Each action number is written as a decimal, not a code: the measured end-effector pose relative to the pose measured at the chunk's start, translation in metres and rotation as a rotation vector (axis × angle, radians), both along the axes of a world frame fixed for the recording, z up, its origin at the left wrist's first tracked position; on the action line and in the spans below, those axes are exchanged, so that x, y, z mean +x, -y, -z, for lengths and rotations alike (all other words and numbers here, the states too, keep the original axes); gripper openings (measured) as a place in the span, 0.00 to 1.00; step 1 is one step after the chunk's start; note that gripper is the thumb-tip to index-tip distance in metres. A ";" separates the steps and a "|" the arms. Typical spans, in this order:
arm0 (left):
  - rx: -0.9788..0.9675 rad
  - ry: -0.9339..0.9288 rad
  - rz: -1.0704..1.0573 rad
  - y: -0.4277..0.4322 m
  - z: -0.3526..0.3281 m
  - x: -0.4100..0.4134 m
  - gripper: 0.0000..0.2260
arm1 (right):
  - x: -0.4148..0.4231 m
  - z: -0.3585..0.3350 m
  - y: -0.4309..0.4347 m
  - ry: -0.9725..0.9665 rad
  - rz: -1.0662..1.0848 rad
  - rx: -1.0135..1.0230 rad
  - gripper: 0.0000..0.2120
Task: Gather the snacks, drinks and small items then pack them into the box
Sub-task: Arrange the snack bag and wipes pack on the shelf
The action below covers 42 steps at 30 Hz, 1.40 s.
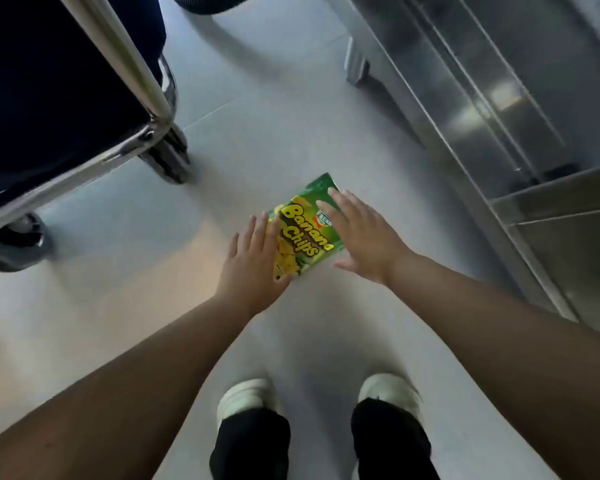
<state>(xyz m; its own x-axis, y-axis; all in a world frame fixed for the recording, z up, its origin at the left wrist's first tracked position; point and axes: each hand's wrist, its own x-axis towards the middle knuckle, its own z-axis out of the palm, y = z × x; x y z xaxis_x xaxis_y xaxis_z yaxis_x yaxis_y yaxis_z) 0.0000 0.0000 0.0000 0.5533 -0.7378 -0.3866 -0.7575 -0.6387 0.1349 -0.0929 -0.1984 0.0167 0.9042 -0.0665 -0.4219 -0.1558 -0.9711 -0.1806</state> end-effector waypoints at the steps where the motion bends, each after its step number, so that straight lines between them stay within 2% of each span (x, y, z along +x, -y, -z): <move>1: 0.006 -0.003 -0.002 0.004 0.015 0.004 0.44 | 0.005 0.015 0.003 -0.007 -0.028 -0.009 0.50; 4: 0.064 -0.007 -0.024 0.015 0.050 0.008 0.47 | 0.018 0.051 0.013 -0.074 -0.100 -0.025 0.53; 9: -0.004 -0.025 -0.078 0.021 0.086 0.004 0.50 | 0.033 0.096 0.030 -0.085 -0.184 0.005 0.56; 15: -0.017 0.004 -0.027 0.027 0.089 0.007 0.52 | 0.045 0.112 0.036 -0.103 -0.269 -0.028 0.68; 18: -0.005 0.002 -0.023 0.031 0.088 0.010 0.54 | 0.049 0.113 0.035 -0.109 -0.291 -0.051 0.69; 28: -0.049 0.123 0.099 0.025 0.083 0.017 0.51 | 0.045 0.110 0.025 -0.005 -0.255 -0.016 0.63; 35: -0.165 0.147 0.136 0.021 0.063 0.029 0.47 | 0.048 0.091 0.015 0.093 -0.310 -0.051 0.66; 38: -0.150 0.134 0.148 0.018 0.039 0.030 0.46 | 0.047 0.070 0.013 0.093 -0.287 -0.015 0.66; 42: -0.092 0.093 0.158 0.011 -0.027 0.021 0.45 | 0.038 0.012 0.004 0.057 -0.257 0.045 0.65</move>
<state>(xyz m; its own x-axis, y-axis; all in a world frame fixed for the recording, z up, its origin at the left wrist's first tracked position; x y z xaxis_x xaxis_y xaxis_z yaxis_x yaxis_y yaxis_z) 0.0208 -0.0109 0.0267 0.4580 -0.8482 -0.2662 -0.8594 -0.4990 0.1115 -0.0550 -0.2021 0.0046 0.9114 0.1856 -0.3672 0.1062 -0.9684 -0.2258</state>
